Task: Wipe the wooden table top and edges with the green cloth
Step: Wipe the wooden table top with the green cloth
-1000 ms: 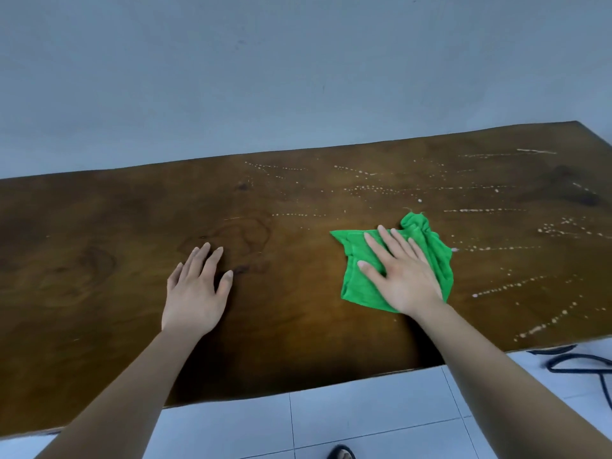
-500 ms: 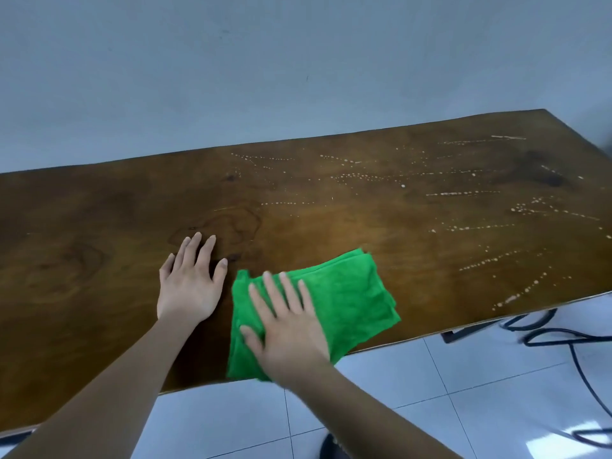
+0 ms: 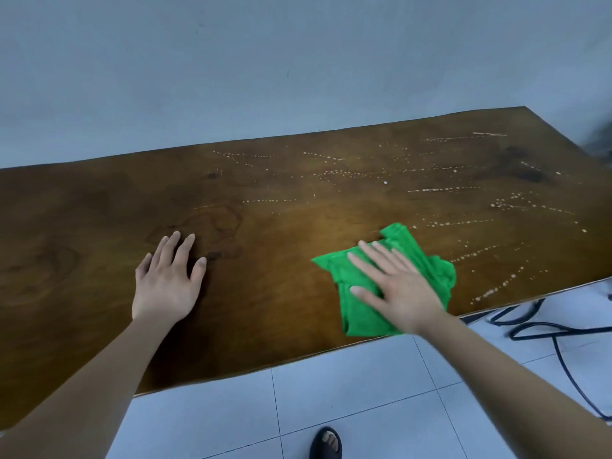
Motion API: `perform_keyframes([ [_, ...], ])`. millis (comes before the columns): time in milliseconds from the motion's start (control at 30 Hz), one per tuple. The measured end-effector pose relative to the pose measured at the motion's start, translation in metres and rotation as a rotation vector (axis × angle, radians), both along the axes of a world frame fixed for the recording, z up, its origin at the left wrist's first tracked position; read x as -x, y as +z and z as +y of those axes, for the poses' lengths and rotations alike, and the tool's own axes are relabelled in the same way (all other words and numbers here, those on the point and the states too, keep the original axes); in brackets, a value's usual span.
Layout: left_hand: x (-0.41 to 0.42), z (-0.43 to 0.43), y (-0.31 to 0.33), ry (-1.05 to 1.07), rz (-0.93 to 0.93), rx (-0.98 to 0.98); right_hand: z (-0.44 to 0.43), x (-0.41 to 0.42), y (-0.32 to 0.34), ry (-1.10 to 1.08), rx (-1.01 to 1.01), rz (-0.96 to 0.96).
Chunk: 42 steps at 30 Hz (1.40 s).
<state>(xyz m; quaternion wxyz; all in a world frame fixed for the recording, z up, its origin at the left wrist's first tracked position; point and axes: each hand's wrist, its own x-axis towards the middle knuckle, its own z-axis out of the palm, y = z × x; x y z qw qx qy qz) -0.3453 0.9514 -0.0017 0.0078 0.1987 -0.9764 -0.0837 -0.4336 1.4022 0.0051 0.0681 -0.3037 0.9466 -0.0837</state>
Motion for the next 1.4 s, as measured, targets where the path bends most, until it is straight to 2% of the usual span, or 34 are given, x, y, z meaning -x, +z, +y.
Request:
perform_keyframes([
  [200, 0.0, 0.001, 0.001, 0.003, -0.005, -0.007, 0.048, 0.063, 0.003, -0.398, -0.048, -0.004],
  [333, 0.001, -0.001, 0.0, 0.0, 0.001, -0.006, 0.015, 0.077, 0.003, -0.643, -0.08, -0.022],
  [400, 0.001, -0.002, -0.001, -0.003, 0.012, -0.004, -0.018, 0.076, 0.005, -0.694, -0.105, -0.032],
  [567, 0.002, -0.003, 0.0, -0.004, 0.01, -0.004, -0.131, 0.05, 0.009, -0.471, -0.11, -0.066],
  [767, 0.001, -0.003, -0.001, -0.001, 0.025, 0.001, -0.252, -0.006, 0.009, -0.017, -0.091, -0.065],
  [900, 0.001, -0.004, -0.006, -0.002, 0.039, 0.009, -0.266, -0.001, 0.006, 0.301, -0.082, -0.041],
  [1000, 0.002, -0.006, -0.007, 0.002, 0.036, 0.007, -0.243, 0.037, 0.006, 0.397, -0.061, -0.025],
  [1100, 0.003, -0.005, -0.006, 0.011, 0.013, 0.01, -0.207, 0.09, 0.011, 0.301, -0.061, -0.03],
  [1400, 0.004, -0.004, -0.007, 0.015, 0.024, 0.018, -0.077, 0.231, 0.009, -0.363, -0.066, -0.006],
])
